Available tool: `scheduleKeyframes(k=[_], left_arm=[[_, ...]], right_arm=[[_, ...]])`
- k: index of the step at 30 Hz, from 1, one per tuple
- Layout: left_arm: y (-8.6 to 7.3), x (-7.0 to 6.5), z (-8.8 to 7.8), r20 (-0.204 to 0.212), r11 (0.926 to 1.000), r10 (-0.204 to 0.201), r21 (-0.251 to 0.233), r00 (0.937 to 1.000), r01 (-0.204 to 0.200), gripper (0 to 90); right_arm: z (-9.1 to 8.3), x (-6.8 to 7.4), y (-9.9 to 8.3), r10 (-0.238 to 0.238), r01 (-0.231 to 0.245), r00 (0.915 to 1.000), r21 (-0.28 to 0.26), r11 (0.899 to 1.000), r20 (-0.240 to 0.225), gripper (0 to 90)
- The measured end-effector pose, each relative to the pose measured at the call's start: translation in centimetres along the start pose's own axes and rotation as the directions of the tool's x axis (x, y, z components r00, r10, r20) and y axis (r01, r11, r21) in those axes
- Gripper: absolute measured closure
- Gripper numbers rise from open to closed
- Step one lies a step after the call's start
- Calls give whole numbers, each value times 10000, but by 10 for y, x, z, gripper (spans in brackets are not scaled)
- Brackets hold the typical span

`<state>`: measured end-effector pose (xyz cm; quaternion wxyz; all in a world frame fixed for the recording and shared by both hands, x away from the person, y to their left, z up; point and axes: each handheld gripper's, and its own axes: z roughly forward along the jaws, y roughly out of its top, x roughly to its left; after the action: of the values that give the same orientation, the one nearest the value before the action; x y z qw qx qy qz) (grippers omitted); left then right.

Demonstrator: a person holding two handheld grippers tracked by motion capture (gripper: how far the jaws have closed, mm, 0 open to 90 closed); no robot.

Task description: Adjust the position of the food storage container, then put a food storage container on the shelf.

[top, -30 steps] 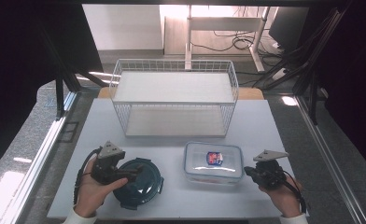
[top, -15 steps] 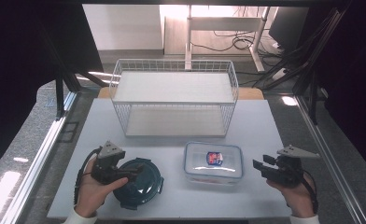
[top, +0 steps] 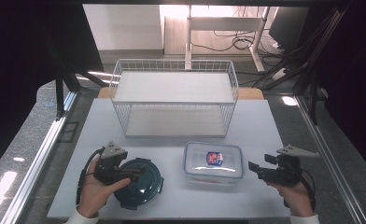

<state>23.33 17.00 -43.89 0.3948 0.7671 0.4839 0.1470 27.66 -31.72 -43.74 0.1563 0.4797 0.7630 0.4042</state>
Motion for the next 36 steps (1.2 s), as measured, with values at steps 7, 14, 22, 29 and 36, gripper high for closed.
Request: scheduleKeyframes(k=[7,14,22,29,36], left_arm=[[1,-2,3,68,10000,-57,64,10000,57,151],[5,-6,5,424,9994,-334,113,9985,330,129],[19,-17,12,1474,9937,-1114,62,9828,1117,82],[39,-22,34,2269,9855,-1684,190,9592,1686,71],[55,-27,60,2425,9833,-1805,679,9532,1689,71]], right_arm=[[3,0,-1,-53,53,10000,99,9999,48,208],[4,-1,0,-39,41,9999,189,9998,-120,187],[11,-1,0,189,-159,9978,469,9988,-631,157],[17,-2,3,514,-439,9918,665,9968,-1166,134],[31,-4,4,1060,-908,9808,977,9911,-1635,116]])
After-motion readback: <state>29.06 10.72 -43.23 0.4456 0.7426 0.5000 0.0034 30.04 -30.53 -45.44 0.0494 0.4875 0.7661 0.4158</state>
